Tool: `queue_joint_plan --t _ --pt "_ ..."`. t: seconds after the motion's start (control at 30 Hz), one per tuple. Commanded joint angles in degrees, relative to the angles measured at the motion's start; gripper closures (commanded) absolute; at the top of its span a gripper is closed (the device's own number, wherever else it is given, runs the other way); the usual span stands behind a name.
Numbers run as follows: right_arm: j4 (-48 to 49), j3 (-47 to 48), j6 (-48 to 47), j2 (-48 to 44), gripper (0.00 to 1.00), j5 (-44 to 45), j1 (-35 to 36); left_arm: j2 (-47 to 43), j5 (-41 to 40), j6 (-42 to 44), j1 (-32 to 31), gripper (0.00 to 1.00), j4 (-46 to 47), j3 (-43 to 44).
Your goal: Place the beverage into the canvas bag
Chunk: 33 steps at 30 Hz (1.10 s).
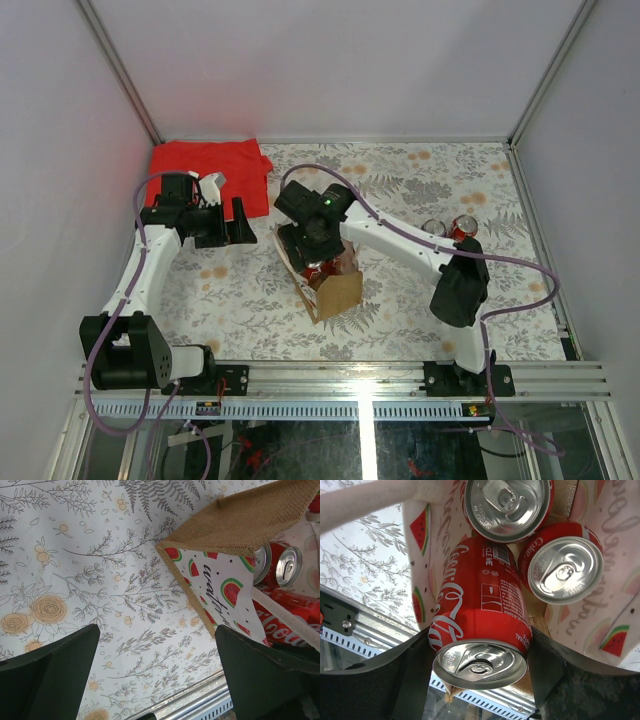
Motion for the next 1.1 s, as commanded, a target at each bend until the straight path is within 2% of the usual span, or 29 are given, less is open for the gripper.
queue_joint_plan --t 0.0,0.57,0.67,1.07 --pt "1.45 3.5 -1.57 2.02 1.0 0.07 0.34 -0.41 1.08 0.51 0.39 0.0 0.4 -0.79" --pt "-0.15 7.95 -2.27 7.31 1.0 1.4 0.39 -1.22 1.51 0.71 0.4 0.0 0.82 -1.95" --pt "-0.21 7.87 -2.3 7.96 0.89 1.34 0.41 -1.29 1.48 0.73 0.35 0.0 0.81 -2.0" --pt "1.03 6.18 -2.87 9.8 0.63 1.09 0.35 -1.67 1.69 0.8 0.4 0.0 0.88 -2.61"
